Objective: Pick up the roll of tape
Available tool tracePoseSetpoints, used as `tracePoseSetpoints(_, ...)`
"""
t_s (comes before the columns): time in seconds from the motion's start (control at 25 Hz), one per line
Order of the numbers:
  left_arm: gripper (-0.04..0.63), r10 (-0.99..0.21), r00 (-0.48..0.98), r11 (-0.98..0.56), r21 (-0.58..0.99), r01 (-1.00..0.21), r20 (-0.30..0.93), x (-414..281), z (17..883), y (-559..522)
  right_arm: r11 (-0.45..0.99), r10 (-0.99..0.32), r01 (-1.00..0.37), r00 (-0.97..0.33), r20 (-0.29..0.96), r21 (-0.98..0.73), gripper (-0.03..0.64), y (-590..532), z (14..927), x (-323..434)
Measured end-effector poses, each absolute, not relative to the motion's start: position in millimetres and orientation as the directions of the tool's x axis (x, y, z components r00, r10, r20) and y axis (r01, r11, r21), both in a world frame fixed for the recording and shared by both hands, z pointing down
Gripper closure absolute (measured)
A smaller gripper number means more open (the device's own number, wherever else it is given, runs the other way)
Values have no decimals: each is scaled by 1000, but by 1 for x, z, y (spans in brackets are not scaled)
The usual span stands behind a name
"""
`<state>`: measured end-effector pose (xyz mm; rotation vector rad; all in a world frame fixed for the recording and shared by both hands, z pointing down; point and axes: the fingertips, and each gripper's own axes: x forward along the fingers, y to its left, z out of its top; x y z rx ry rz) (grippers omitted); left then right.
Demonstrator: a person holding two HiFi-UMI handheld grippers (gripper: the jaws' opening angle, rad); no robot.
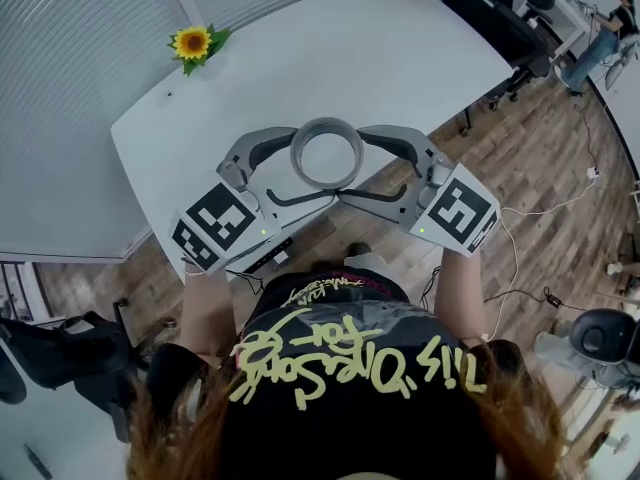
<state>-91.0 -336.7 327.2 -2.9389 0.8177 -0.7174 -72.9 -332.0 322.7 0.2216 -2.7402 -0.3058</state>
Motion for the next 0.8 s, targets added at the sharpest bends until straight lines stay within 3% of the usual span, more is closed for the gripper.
tracePoseSetpoints(0.8,216,-473,778,-874,-108,-474,414,-89,329,-338,962,-207,-134,-924,321,236,284,-333,323,-71)
